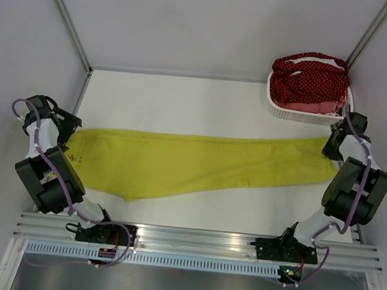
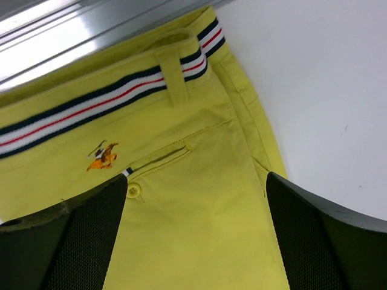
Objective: Fold and stack the mixed laundry pile
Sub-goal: Fold the trousers at the center of the board.
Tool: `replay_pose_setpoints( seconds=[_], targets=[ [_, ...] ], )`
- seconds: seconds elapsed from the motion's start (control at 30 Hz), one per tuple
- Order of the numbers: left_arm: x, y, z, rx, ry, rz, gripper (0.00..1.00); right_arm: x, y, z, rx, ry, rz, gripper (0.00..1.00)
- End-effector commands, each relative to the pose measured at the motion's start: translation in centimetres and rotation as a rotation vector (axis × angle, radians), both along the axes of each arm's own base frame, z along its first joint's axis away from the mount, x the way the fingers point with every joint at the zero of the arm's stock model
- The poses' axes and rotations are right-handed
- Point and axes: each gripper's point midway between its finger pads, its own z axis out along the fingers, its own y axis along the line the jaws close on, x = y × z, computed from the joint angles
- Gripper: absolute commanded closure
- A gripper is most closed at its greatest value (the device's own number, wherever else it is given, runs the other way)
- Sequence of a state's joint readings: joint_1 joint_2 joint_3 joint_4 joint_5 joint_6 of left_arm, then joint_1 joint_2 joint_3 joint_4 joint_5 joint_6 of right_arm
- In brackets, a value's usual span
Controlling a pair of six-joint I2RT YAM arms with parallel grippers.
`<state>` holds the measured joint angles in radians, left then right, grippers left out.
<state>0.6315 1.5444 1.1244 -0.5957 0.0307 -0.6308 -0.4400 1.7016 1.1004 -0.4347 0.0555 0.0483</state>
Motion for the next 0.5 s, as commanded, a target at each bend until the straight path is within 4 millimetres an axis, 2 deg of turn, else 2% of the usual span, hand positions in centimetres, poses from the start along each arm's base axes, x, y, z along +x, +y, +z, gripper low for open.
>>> replay_pose_setpoints(
  seconds=[0.0, 0.07, 0.13, 0.17, 0.23, 0.27, 0.33, 0.37, 0.43, 0.47],
  targets=[
    [2.4, -2.7, 1.6, 0.010, -0.075, -0.125, 0.00, 0.3, -5.0, 8.0, -0.235, -0.059, -0.149, 1.00],
    [3.0, -3.8, 1.6, 0.003, -0.079, -0.167, 0.00, 1.1, -6.0, 10.4, -0.252, -0.119, -0.176, 1.00],
    [3.4, -4.8, 1.9, 0.018, -0.079, -0.200, 0.00, 1.0, -7.2, 11.8, -0.268, -0.123, -0.201, 1.00],
    [3.6, -5.1, 1.9, 0.024, -0.077, -0.212, 0.00, 1.5, -8.0, 13.8, -0.295, -0.149, -0.217, 1.00],
    [3.7, -5.4, 1.7, 0.023, -0.075, -0.219, 0.00, 1.2, -9.0, 15.0, -0.323, -0.135, -0.240, 1.00],
    [3.9, -5.7, 1.5, 0.019, -0.072, -0.227, 0.00, 1.9, -9.4, 16.6, -0.341, -0.166, -0.234, 1.00],
    [4.1, -6.1, 0.7, 0.000, -0.057, -0.244, 0.00, 2.2, -9.8, 17.8, -0.347, -0.186, -0.236, 1.00],
    [4.3, -6.7, 0.4, -0.009, -0.052, -0.260, 0.00, 2.6, -10.1, 19.0, -0.361, -0.204, -0.235, 1.00],
    [4.4, -7.6, -0.6, -0.035, -0.035, -0.284, 0.00, 2.8, -10.2, 19.8, -0.360, -0.201, -0.230, 1.00],
    [4.4, -8.3, -1.0, -0.040, -0.025, -0.299, 0.00, 3.4, -10.2, 20.8, -0.356, -0.224, -0.221, 1.00]
  ],
)
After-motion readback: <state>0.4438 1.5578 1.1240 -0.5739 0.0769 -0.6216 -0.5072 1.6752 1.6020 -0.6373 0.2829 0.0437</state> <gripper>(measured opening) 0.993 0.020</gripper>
